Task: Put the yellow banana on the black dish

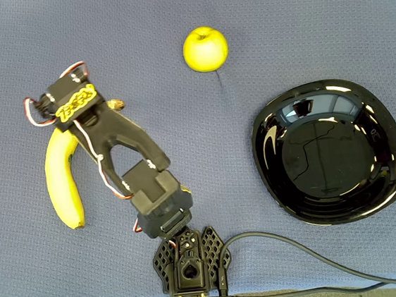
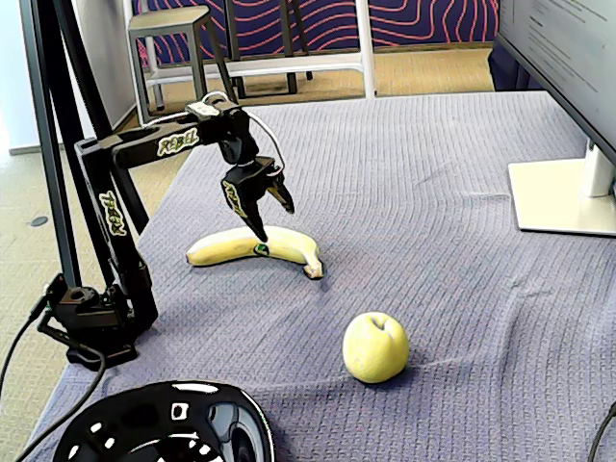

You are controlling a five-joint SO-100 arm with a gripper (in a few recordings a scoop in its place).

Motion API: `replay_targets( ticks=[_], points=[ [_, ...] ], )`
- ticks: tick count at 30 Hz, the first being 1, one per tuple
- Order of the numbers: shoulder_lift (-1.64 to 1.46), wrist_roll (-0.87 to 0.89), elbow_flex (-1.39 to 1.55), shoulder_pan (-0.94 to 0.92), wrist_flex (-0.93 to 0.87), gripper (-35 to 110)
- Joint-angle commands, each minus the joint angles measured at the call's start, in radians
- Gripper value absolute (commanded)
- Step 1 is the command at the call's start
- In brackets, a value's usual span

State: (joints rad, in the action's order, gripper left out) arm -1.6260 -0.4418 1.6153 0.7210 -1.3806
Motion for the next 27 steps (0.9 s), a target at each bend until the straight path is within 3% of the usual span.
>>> replay_targets(
  ticks=[1,14,27],
  points=[
    [0.032,0.04,-0.1,0.038,-0.002,29],
    [0.103,0.158,-0.097,0.229,0.008,30],
    [0.184,0.101,-0.094,0.216,0.04,31]
  ],
)
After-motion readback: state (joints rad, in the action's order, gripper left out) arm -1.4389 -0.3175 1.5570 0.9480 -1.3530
